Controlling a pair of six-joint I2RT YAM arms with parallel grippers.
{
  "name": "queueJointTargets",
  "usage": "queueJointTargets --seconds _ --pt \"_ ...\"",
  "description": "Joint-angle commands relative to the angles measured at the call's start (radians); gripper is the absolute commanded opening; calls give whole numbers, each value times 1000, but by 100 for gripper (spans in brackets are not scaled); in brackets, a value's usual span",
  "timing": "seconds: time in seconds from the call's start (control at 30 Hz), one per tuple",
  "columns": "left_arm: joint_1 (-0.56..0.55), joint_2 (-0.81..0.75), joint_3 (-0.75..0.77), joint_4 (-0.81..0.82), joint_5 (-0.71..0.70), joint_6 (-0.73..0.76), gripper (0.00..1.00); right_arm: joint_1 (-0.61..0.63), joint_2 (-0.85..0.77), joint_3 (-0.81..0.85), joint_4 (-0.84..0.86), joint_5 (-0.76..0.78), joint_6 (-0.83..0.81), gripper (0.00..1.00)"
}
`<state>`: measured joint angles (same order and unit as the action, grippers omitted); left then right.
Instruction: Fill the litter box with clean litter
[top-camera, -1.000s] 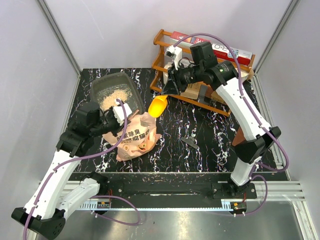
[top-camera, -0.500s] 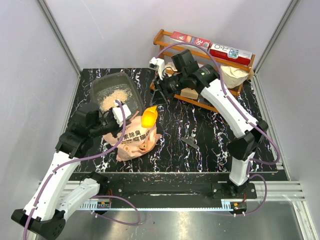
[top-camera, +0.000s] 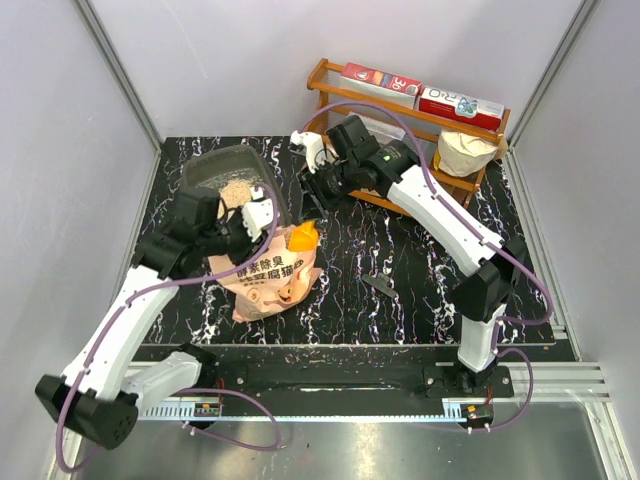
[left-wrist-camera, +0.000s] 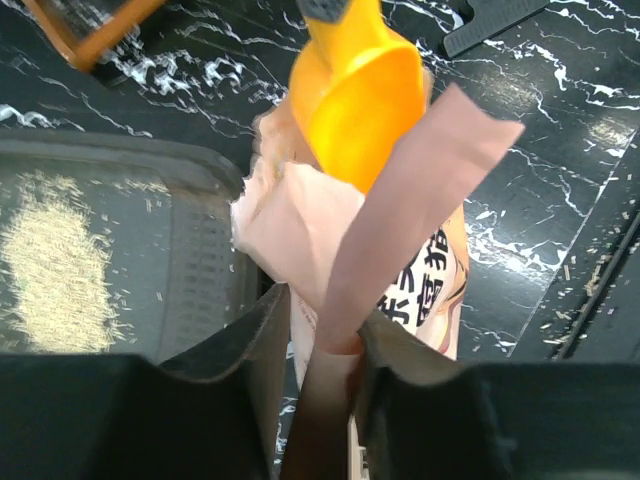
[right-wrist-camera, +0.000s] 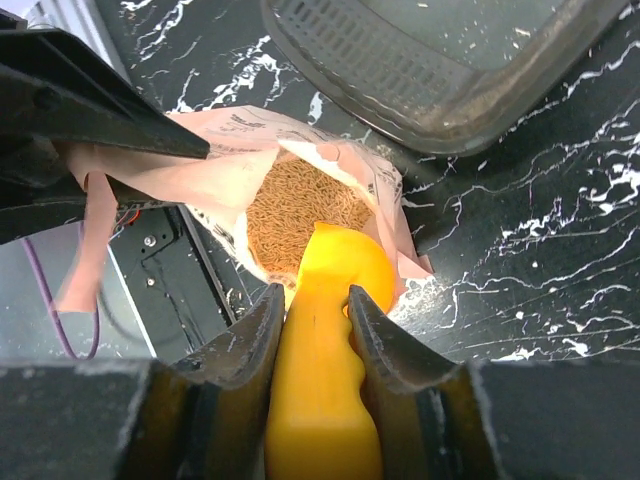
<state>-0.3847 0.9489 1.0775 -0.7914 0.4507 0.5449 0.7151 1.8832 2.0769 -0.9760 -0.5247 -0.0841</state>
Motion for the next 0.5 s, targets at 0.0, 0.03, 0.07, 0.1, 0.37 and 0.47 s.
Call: queueJointTargets --seconds 0.0,0.03,0.07,0.1,0.37,0.47 --pt "1 90 94 -57 38 6 24 20 -64 -75 16 95 105 0" --pt "1 90 96 -55 52 10 19 20 -71 -84 22 92 109 0" --pt "0 87 93 -57 74 13 7 21 -76 -92 45 86 109 0" --pt "-2 83 91 -55 80 10 1 20 -82 -104 60 83 112 0" --pt "-8 -1 90 36 101 -80 0 20 19 -20 40 199 248 0" --pt "-16 -38 78 90 118 -135 0 24 24 -32 20 445 335 0"
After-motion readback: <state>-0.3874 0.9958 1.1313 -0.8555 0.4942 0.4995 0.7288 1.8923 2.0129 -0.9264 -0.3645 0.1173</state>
